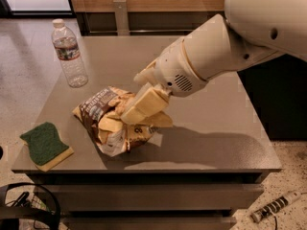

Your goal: Move brown chip bag near sponge

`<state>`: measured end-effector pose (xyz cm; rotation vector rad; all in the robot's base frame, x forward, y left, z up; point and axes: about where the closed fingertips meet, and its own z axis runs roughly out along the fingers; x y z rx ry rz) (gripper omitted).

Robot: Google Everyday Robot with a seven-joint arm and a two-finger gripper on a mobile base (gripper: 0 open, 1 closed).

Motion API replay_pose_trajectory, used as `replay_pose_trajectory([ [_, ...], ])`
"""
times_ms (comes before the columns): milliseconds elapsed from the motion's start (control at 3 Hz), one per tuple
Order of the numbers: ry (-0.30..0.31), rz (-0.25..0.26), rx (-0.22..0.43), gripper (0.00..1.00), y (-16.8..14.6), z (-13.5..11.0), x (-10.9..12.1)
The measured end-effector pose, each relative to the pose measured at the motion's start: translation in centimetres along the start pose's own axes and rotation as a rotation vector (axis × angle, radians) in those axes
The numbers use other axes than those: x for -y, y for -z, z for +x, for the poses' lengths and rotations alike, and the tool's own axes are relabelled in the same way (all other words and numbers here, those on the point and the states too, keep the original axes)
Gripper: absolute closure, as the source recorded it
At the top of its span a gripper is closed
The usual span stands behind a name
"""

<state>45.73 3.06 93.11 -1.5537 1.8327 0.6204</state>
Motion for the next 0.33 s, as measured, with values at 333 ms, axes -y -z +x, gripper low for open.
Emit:
replay_pose_trajectory([
  [333, 0.002, 0.0, 0.0, 0.0, 0.0, -0.09, -0.07],
])
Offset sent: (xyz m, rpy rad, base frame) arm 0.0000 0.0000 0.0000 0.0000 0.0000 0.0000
